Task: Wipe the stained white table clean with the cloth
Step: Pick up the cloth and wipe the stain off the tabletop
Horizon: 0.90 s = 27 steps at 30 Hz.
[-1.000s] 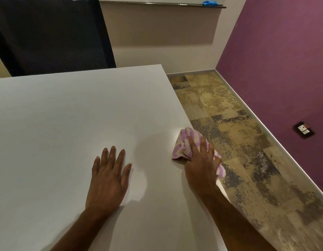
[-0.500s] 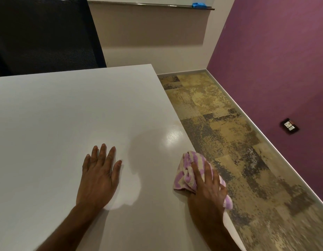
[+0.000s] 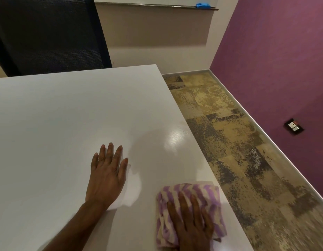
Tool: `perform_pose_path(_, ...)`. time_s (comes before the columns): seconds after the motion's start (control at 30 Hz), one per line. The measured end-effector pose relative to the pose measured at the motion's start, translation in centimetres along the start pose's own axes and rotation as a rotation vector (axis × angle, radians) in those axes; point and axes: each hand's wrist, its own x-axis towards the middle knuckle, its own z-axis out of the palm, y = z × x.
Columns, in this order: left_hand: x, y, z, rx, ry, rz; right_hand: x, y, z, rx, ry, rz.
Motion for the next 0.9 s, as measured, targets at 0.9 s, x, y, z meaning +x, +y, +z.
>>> perform_pose_path(0.9,3.4,-0.8,-1.8,-0.369,0.034,0.020,23.8,-7.2,1.7,0.238,-0.156,0.039)
